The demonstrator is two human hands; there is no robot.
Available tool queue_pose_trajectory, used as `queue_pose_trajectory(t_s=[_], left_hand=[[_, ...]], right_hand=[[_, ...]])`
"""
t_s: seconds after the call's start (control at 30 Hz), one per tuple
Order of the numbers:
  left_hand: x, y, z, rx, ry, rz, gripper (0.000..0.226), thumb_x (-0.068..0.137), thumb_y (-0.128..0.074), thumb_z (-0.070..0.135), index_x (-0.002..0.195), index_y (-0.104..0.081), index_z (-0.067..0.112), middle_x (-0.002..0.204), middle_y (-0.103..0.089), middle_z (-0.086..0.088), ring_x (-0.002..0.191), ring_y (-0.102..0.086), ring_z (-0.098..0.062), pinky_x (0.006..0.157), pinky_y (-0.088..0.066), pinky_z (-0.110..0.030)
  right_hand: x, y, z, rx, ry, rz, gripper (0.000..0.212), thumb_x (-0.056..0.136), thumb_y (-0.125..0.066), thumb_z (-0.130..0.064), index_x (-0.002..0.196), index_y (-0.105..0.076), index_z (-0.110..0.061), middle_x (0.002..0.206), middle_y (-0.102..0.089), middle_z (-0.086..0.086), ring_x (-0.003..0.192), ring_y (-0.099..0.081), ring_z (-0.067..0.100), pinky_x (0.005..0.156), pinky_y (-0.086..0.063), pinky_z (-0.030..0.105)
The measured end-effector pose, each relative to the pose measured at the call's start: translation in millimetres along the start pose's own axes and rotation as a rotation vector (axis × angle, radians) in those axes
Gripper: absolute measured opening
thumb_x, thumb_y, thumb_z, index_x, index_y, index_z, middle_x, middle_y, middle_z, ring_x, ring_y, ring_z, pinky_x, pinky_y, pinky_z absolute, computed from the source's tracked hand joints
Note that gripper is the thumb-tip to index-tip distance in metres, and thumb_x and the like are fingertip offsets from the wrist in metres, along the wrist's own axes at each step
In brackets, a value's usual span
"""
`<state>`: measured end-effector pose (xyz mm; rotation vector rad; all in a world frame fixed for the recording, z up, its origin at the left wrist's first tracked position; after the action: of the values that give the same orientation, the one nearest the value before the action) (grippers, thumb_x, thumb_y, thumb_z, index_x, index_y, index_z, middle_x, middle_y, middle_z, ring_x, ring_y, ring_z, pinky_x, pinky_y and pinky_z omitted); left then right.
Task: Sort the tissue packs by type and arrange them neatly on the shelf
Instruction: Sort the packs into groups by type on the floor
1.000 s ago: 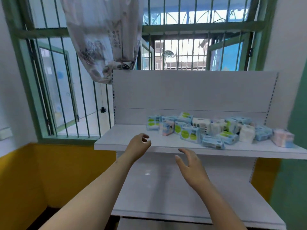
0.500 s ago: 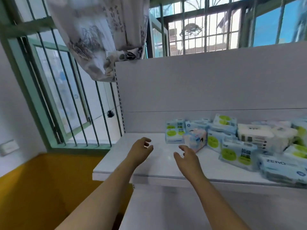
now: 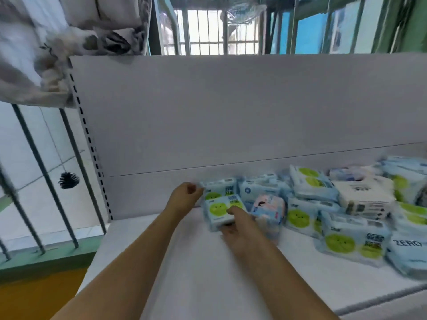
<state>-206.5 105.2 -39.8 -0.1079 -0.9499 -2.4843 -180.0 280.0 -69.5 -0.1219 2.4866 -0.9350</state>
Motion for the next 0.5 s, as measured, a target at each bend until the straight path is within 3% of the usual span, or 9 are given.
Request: queue_pose_trajectory(t_s=[0.07, 0.17, 0.27, 0.37, 0.43, 0.5], left_hand=[[11.6, -20.6, 2.9, -0.073, -0.027, -0.02, 0.021, 0.089, -0.07, 0.038, 0.093, -0.065, 0.019, 0.083, -0.066, 0.007, 0.077, -0.061, -0.011, 0.057, -0.041, -0.013], [12.7, -39.3, -3.7, -0.231, -0.041, 0.031, 0.031, 0.081, -0.081, 0.029, 0.1, -0.06, 0.016, 0.089, -0.065, 0.008, 0.077, -0.061, -0.004, 0.062, -0.043, -0.009], [8.6, -52.6, -18.8, -0.367, 0.008, -0.014, 0.026, 0.082, -0.08, 0.022, 0.101, -0.062, 0.016, 0.094, -0.069, 0.004, 0.083, -0.066, -0.009, 0.071, -0.05, -0.014], [3.7, -54.3, -27.6, -0.51, 0.011, 0.07, 0.018, 0.086, -0.075, 0.018, 0.103, -0.066, 0.017, 0.1, -0.073, 0.0, 0.091, -0.07, -0.015, 0.079, -0.057, -0.027], [0.9, -52.2, -28.0, -0.594, 0.038, 0.122, 0.018, 0.09, -0.07, 0.018, 0.107, -0.064, 0.015, 0.101, -0.072, -0.001, 0.09, -0.07, -0.012, 0.073, -0.056, -0.02], [-0.1, -50.6, -29.3, -0.657, 0.111, 0.172, 0.018, 0.094, -0.065, 0.021, 0.109, -0.057, 0.013, 0.103, -0.069, -0.004, 0.09, -0.068, -0.013, 0.072, -0.056, -0.021]], right_hand=[[11.3, -0.6, 0.2, 0.023, 0.016, 0.038, 0.04, 0.091, -0.061, -0.005, 0.129, -0.052, -0.003, 0.116, -0.067, 0.022, 0.088, -0.067, 0.029, 0.046, -0.055, 0.026], [21.4, 1.2, 1.0, 0.019, 0.0, 0.077, 0.035, 0.093, -0.063, -0.017, 0.126, -0.056, -0.008, 0.096, -0.07, 0.016, 0.065, -0.063, 0.02, 0.039, -0.047, 0.02], [32.4, 2.9, 0.3, -0.045, -0.014, 0.116, 0.03, 0.09, -0.068, -0.03, 0.113, -0.062, -0.012, 0.074, -0.067, 0.008, 0.053, -0.055, 0.015, 0.04, -0.039, 0.019], [39.8, 2.2, 1.4, -0.089, 0.028, 0.146, 0.023, 0.084, -0.073, -0.029, 0.101, -0.063, -0.015, 0.066, -0.069, 0.005, 0.053, -0.055, 0.015, 0.044, -0.035, 0.018], [42.4, 1.6, 4.8, -0.117, 0.053, 0.121, 0.023, 0.082, -0.075, -0.022, 0.1, -0.065, -0.014, 0.072, -0.073, 0.008, 0.059, -0.059, 0.019, 0.043, -0.033, 0.019], [45.0, 3.4, 8.4, -0.14, 0.087, 0.087, 0.023, 0.08, -0.073, -0.012, 0.102, -0.067, -0.011, 0.082, -0.075, 0.011, 0.067, -0.065, 0.023, 0.046, -0.043, 0.024]])
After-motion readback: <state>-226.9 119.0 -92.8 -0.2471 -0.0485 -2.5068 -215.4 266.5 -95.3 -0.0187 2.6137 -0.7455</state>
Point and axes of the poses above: each hand's wrist, its own x-axis towards the middle knuckle, its own y-axis out of the back of the hand, z = x × y, the point moved 3 cm from there along x, towards the middle knuckle
